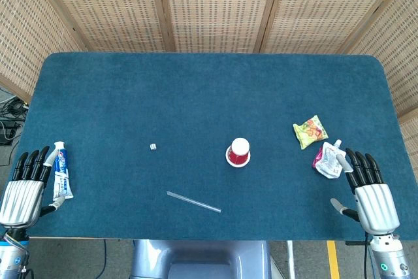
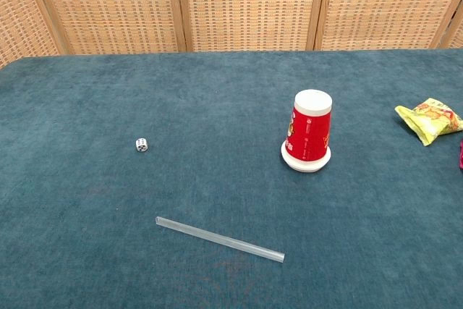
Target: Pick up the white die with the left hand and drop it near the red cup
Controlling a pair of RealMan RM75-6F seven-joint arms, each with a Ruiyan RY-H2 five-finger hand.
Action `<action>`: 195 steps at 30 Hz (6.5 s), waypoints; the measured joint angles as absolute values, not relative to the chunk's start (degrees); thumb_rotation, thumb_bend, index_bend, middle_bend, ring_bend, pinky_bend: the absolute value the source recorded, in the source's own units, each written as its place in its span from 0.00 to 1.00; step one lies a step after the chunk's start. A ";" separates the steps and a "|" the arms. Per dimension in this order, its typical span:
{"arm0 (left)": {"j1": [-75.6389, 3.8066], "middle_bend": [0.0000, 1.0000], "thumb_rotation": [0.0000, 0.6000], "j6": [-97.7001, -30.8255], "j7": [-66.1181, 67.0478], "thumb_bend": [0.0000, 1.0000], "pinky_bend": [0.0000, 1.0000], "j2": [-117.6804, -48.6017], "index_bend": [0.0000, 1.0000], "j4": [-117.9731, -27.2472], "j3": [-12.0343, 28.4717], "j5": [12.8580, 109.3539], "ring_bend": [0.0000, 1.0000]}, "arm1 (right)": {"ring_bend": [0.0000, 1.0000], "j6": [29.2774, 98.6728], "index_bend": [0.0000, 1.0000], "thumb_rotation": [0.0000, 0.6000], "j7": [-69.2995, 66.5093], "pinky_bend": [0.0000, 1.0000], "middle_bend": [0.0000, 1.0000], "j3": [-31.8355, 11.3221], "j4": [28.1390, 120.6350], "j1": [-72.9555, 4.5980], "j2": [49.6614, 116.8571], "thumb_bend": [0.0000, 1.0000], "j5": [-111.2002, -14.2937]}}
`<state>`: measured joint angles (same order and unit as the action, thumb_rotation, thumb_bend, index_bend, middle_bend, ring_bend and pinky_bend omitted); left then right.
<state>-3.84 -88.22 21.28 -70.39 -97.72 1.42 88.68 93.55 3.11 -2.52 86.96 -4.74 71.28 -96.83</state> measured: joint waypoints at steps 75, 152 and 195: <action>-44.17 0.00 1.00 -61.22 52.36 0.30 0.00 -96.89 0.44 -81.61 20.67 31.80 0.00 | 0.00 90.07 0.04 1.00 -5.15 0.00 0.00 -3.43 85.57 -5.52 69.99 0.09 -92.38; -52.89 0.00 1.00 -66.25 54.26 0.44 0.00 -101.56 0.54 -79.97 17.03 29.00 0.00 | 0.00 93.88 0.04 1.00 -9.64 0.00 0.00 -3.76 85.21 -4.55 69.05 0.09 -93.92; -48.86 0.00 1.00 -70.45 39.20 0.00 0.00 -91.77 0.09 -95.54 14.40 51.02 0.00 | 0.00 92.99 0.04 1.00 -8.84 0.00 0.00 -3.56 85.65 -4.58 68.82 0.09 -93.58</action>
<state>-48.86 -70.45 39.20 -91.77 -95.54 14.40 51.02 92.99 -8.84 -3.56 85.65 -4.58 68.82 -93.58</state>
